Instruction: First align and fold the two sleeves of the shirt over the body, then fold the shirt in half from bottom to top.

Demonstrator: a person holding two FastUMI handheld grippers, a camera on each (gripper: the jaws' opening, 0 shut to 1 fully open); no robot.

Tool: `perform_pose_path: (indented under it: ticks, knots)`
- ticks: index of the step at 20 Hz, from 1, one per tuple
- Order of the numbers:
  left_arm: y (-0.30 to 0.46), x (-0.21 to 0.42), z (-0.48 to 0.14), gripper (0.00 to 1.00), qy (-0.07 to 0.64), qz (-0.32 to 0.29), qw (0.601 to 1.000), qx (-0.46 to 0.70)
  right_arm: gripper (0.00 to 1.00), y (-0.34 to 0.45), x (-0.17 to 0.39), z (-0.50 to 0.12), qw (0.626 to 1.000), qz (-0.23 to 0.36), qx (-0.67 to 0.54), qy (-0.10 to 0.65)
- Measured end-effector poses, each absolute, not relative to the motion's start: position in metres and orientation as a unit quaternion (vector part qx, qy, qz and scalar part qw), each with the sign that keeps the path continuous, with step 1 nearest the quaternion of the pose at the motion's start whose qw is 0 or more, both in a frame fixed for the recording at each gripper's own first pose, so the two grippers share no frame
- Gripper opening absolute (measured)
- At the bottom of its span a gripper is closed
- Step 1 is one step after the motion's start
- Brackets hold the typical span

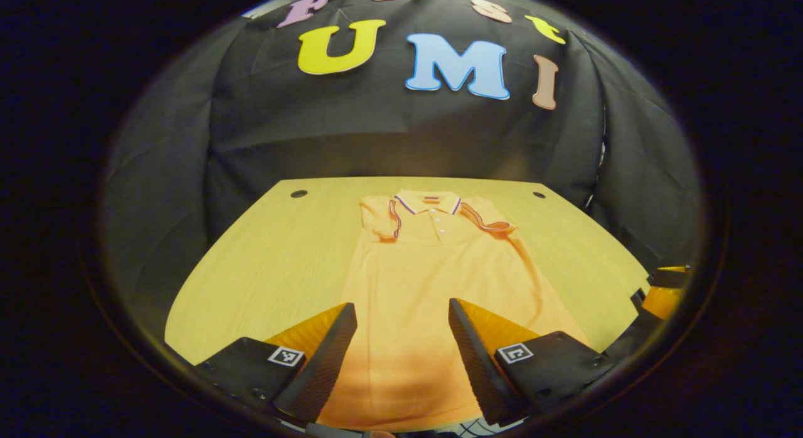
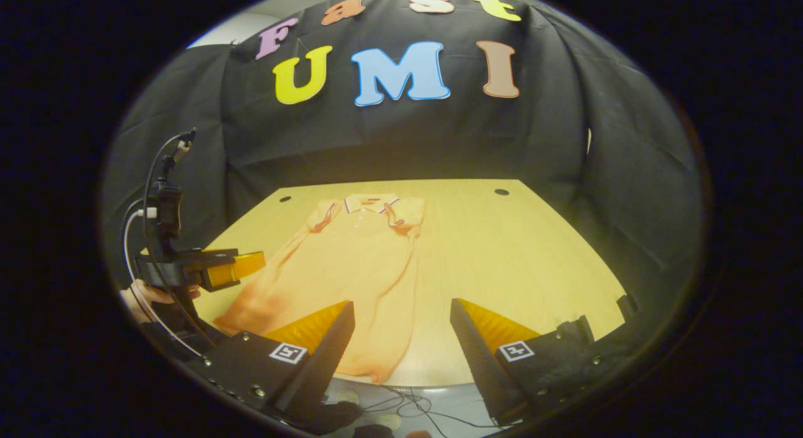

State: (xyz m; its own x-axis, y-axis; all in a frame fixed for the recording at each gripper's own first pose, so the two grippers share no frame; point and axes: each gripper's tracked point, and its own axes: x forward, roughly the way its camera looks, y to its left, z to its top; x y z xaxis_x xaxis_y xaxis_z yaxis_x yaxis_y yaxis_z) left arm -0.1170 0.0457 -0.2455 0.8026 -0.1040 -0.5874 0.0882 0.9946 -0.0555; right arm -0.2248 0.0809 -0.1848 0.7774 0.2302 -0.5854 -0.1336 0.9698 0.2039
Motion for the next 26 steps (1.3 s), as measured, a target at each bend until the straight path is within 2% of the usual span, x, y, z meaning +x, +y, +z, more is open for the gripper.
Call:
perform_pose_path:
  ticks: [16, 26]
  knots:
    - [0.096, -0.219, -0.306, 0.95, 0.365, -0.088, 0.927, 0.022, 0.96, 0.126, -0.255, -0.272, 0.898, 0.078, 0.06, 0.428]
    - [0.108, -0.233, -0.333, 0.96, 0.386, -0.077, 0.919, 0.015, 0.95, 0.133, -0.267, -0.302, 0.883, 0.072, 0.052, 0.461]
